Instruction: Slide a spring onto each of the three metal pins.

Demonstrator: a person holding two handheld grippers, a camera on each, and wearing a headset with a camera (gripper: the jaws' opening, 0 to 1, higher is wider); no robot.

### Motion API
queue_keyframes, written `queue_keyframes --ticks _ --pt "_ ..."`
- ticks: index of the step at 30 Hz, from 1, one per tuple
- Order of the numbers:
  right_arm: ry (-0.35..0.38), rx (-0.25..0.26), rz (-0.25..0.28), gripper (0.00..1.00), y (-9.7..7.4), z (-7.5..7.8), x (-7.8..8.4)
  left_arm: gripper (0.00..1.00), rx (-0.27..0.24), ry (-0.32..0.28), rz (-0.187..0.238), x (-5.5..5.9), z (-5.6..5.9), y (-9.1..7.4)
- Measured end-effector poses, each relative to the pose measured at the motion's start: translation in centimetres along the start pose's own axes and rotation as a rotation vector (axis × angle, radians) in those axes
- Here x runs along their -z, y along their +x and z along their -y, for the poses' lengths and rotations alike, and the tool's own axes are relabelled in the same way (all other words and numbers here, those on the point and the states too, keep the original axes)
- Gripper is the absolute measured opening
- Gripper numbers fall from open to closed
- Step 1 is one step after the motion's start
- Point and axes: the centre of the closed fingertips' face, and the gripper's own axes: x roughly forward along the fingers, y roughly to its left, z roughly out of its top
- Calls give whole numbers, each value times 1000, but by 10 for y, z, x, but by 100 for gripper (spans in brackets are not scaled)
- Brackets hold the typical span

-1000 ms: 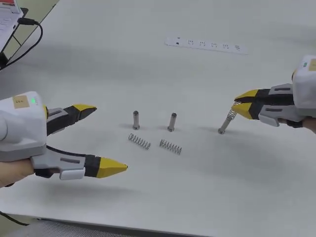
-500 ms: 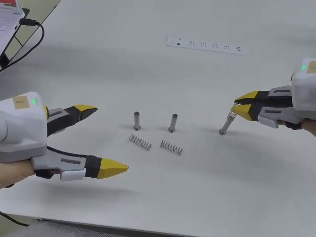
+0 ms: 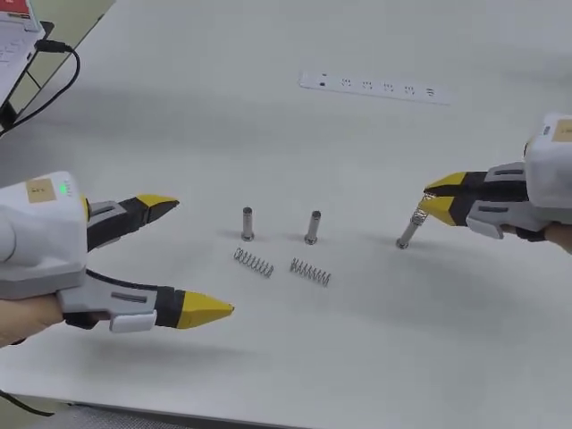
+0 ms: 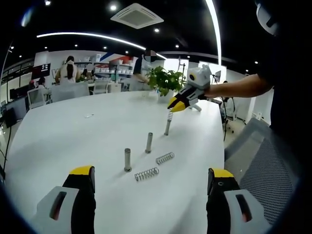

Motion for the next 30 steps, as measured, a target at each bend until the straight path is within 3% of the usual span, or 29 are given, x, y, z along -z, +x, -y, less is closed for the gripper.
queue_keyframes --ticks 30 --pt "38 -16 -46 7 16 -5 25 92 -7 -8 -12 6 -1 -2"
